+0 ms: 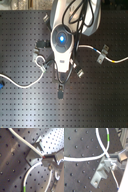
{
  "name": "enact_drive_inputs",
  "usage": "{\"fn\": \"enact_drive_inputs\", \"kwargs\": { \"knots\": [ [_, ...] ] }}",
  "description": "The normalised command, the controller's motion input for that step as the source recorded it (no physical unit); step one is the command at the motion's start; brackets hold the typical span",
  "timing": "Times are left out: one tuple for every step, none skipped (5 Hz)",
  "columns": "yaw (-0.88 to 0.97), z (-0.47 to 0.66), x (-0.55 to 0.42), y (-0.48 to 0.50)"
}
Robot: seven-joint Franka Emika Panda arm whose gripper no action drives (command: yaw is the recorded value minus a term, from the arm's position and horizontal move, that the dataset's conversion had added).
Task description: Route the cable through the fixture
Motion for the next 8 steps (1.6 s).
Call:
{"fn": "enact_drive_inputs", "kwargs": {
  "knots": [
    [0.02, -0.03, 0.008, 0.109],
    [0.19, -0.18, 0.026, 0.374],
    [0.24, -0.19, 0.029, 0.269],
    [0.00, 0.05, -0.021, 0.052],
    [-0.03, 0.38, -0.027, 0.007],
    [0.00, 0.09, -0.041, 0.167],
    [0.17, 0.19, -0.072, 0.244],
    [0.03, 0.33, -0.105, 0.027]
  ]
}}
